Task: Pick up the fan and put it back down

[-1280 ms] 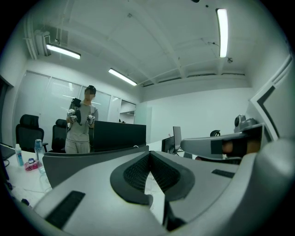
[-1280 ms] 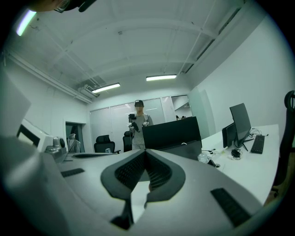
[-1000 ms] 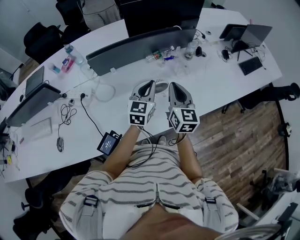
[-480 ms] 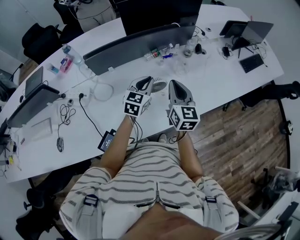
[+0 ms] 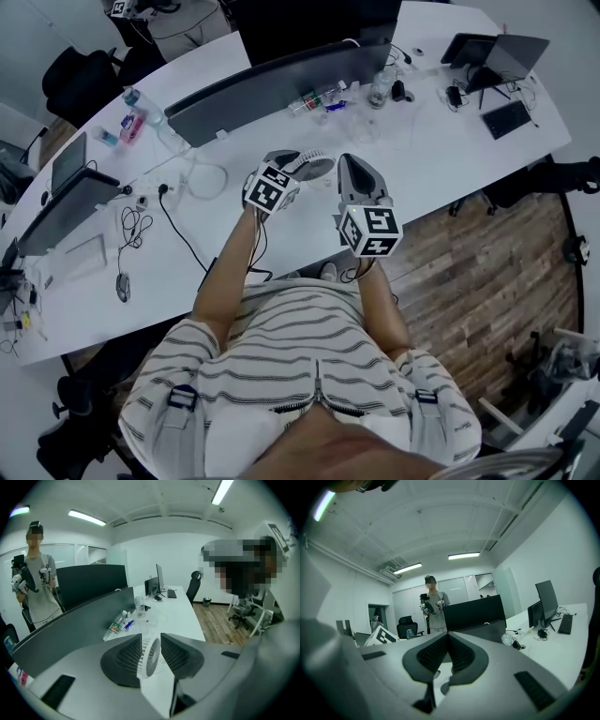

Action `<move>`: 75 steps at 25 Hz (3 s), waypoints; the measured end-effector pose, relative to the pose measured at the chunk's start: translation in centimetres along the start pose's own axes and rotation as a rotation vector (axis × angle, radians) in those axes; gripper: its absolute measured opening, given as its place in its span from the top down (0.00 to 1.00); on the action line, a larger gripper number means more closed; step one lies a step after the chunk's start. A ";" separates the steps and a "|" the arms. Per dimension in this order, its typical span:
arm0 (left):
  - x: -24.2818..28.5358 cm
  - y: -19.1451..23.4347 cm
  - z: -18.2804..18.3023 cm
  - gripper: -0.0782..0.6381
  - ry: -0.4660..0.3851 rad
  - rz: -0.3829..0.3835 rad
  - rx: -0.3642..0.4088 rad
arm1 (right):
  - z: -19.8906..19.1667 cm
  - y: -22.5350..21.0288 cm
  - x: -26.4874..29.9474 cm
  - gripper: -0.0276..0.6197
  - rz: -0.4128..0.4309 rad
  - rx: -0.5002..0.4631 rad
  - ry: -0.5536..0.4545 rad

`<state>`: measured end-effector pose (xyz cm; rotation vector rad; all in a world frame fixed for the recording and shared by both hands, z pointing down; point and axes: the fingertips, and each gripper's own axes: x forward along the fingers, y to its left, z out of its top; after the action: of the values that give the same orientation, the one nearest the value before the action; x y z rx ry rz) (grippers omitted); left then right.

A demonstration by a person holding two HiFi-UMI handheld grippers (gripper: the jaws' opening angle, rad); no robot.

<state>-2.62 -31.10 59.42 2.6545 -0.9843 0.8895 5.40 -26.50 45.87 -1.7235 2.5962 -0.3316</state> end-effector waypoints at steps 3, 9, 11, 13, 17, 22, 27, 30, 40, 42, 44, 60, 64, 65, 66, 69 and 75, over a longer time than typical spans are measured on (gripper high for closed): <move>1.3 0.0 -1.6 0.69 0.061 -0.055 0.017 | 0.1 -0.1 0.1 0.94 0.003 0.003 0.000; 2.8 1.0 -2.7 0.66 0.106 -0.089 0.066 | 0.3 -0.2 0.2 0.94 0.004 -0.001 -0.001; 3.2 1.1 -3.1 0.66 0.129 -0.097 0.115 | 0.2 -0.3 0.2 0.94 0.001 -0.002 -0.001; 3.5 1.1 -3.3 0.65 0.149 -0.108 0.153 | 0.3 -0.4 0.2 0.94 -0.001 -0.004 0.000; 4.3 0.5 -3.7 0.60 0.185 -0.173 0.209 | 0.5 -0.6 0.1 0.94 0.003 -0.003 -0.006; 5.9 1.2 -4.6 0.58 0.244 -0.203 0.288 | 0.5 -1.0 0.1 0.94 -0.007 -0.002 -0.009; 7.3 1.5 -6.1 0.57 0.275 -0.244 0.285 | 0.4 -1.4 0.0 0.94 -0.017 0.001 -0.006; 7.9 1.9 -6.0 0.55 0.277 -0.250 0.262 | 0.3 -1.8 0.0 0.94 -0.021 0.004 -0.002; 10.1 1.6 -7.3 0.55 0.327 -0.311 0.247 | 0.2 -3.0 0.3 0.94 -0.038 0.011 0.002; 10.7 1.4 -7.8 0.54 0.340 -0.326 0.230 | 0.4 -3.2 0.2 0.94 -0.038 0.013 -0.008; 11.0 1.2 -8.2 0.54 0.341 -0.337 0.213 | 0.4 -3.2 0.1 0.94 -0.037 0.012 -0.011; 9.4 0.9 -6.6 0.57 0.304 -0.301 0.172 | -0.6 -4.1 0.4 0.94 -0.074 0.019 0.026; 8.5 1.1 -5.6 0.57 0.278 -0.280 0.137 | -0.5 -3.9 0.5 0.94 -0.071 0.018 0.027; 8.3 1.2 -5.4 0.57 0.273 -0.272 0.133 | -0.5 -3.8 0.5 0.94 -0.069 0.018 0.028; 8.1 1.3 -5.2 0.57 0.269 -0.263 0.132 | -0.6 -3.8 0.6 0.94 -0.067 0.018 0.029; 7.5 1.4 -4.8 0.57 0.250 -0.243 0.133 | -0.7 -3.3 0.7 0.94 -0.060 0.015 0.032; 5.7 1.0 -3.5 0.57 0.190 -0.189 0.078 | -0.5 -2.4 0.7 0.94 -0.059 0.015 0.026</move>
<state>-1.47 -33.71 65.61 2.6103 -0.6570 1.1306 7.24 -28.00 46.92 -1.8061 2.5574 -0.3752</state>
